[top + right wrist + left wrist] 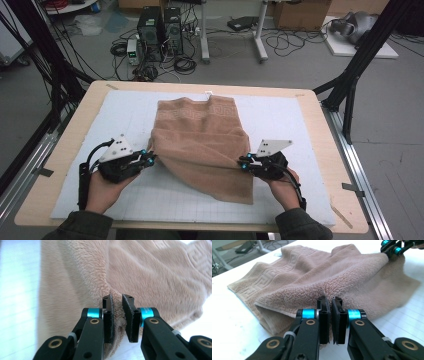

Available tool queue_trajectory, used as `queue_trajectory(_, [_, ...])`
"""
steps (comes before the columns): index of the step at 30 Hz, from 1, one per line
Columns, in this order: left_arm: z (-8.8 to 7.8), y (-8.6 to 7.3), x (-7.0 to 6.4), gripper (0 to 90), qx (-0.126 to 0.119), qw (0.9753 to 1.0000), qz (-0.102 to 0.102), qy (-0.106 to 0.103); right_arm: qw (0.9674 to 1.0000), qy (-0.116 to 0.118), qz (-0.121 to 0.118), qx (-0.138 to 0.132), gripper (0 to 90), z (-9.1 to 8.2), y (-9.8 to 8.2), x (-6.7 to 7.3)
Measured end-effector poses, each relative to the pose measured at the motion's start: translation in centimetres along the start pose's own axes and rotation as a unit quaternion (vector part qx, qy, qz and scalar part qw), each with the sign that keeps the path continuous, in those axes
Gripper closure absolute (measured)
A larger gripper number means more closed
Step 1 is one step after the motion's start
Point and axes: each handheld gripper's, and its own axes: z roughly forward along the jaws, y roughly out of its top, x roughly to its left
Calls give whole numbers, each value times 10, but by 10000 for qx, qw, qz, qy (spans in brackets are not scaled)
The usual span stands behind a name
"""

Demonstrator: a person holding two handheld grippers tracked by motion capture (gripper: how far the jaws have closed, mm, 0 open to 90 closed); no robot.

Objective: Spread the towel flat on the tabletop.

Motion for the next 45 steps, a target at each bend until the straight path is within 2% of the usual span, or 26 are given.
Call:
queue_trajectory(4, [-21,-1,-11,854,-63,9999,49,-78,9995,30,-237,-214,801,-19,10,18])
queue_trajectory(6, [-27,2,-15,854,-27,9999,140,-84,9990,35,-341,-283,801,-28,15,24])
queue_trajectory(9, [-20,5,-9,854,203,9996,218,-25,9987,6,-408,-314,800,-33,19,23])
queue_trajectory(11, [-3,4,1,853,380,9992,71,-90,9991,-86,-368,-206,801,-27,20,17])
queue_trajectory(13, [19,0,13,853,595,9982,5,-38,9992,-178,-363,44,800,-14,18,6])
queue_trajectory(14, [31,-3,19,853,639,9979,-99,-64,9993,-195,-307,126,800,-7,16,0])
queue_trajectory(16, [54,-5,31,853,894,9959,-126,55,9990,-266,-121,338,800,8,11,-13])
queue_trajectory(17, [65,-6,36,852,915,9955,-231,57,9987,-284,-17,417,800,14,8,-20])
queue_trajectory(19, [86,-6,44,852,1066,9940,-164,201,9977,-327,150,567,800,26,3,-34])
queue_trajectory(20, [95,-9,48,852,1077,9935,-346,158,9973,-331,283,596,800,32,-1,-40])
queue_trajectory(22, [109,-13,55,850,1109,9927,-398,244,9956,-317,499,721,799,43,-8,-51])
queue_trajectory(23, [111,-15,59,847,1027,9931,-527,199,9952,-304,568,733,798,48,-11,-54])
queue_trajectory(24, [110,-15,63,841,925,9931,-707,164,9952,-302,592,719,797,51,-11,-55])
queue_trajectory(25, [108,-15,63,826,890,9933,-710,214,9954,-319,593,687,789,52,-11,-56])
queue_trajectory(28, [95,-11,60,731,875,9941,-568,290,9959,-348,560,617,733,46,-9,-53])
queue_trajectory(29, [87,-9,58,711,781,9949,-577,282,9962,-374,566,548,700,43,-8,-52])
queue_trajectory(31, [72,-7,54,674,577,9965,-523,288,9966,-295,635,430,649,34,-7,-49])
queue_trajectory(34, [51,-7,44,637,513,9978,-358,215,9970,-191,665,348,575,23,-4,-39])
queue_trajectory(36, [41,-14,38,620,463,9983,-295,192,9980,-197,535,273,560,16,-2,-29])
queue_trajectory(37, [38,-19,36,618,446,9983,-339,134,9986,-217,449,177,560,12,-3,-25])
queue_trajectory(39, [36,-29,32,614,496,9980,-394,84,9988,-95,466,70,554,10,-5,-18])
queue_trajectory(40, [37,-35,31,619,515,9977,-435,29,9989,-87,449,101,556,9,-7,-14])
queue_trajectory(43, [50,-46,27,650,776,9958,-476,-125,9989,81,409,220,563,13,-16,-6])
queue_trajectory(45, [60,-49,26,655,983,9941,-430,-179,9987,115,391,290,564,17,-21,-3])
